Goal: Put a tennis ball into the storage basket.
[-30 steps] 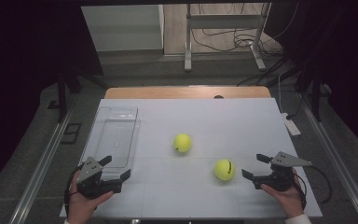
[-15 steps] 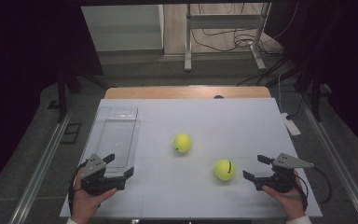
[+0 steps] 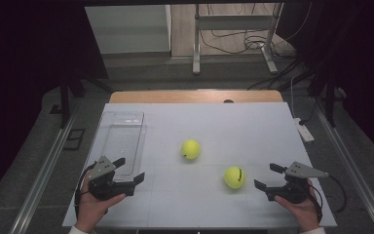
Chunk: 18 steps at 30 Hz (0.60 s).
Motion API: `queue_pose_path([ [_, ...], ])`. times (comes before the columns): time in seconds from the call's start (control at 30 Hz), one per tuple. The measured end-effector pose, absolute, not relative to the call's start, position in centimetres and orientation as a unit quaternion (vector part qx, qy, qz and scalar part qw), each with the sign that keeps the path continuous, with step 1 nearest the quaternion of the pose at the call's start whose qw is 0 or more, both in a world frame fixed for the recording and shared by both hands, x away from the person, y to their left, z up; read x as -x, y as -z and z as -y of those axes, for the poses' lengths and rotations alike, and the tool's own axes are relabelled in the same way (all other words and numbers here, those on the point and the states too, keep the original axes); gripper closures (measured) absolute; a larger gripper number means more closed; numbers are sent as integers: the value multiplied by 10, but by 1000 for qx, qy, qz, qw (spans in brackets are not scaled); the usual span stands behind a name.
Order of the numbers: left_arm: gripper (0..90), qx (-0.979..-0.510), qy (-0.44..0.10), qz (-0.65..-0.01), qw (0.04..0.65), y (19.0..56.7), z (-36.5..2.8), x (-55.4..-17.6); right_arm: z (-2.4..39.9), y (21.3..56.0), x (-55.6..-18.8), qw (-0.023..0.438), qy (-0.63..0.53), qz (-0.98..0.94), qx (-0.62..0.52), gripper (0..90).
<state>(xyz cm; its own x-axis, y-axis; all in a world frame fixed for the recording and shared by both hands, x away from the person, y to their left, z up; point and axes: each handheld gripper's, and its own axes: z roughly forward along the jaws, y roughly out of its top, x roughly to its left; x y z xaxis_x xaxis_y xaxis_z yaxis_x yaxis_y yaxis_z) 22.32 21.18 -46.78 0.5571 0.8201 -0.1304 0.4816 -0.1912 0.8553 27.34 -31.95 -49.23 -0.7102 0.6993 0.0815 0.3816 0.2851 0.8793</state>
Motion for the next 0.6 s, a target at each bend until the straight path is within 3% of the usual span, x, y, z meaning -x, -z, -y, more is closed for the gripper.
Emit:
queue_pose_path([
  [0.6, 114, -764, -167, -421, 458, 462, -196, -236, 315, 495, -278, 158, -482, -793, -338, 109],
])
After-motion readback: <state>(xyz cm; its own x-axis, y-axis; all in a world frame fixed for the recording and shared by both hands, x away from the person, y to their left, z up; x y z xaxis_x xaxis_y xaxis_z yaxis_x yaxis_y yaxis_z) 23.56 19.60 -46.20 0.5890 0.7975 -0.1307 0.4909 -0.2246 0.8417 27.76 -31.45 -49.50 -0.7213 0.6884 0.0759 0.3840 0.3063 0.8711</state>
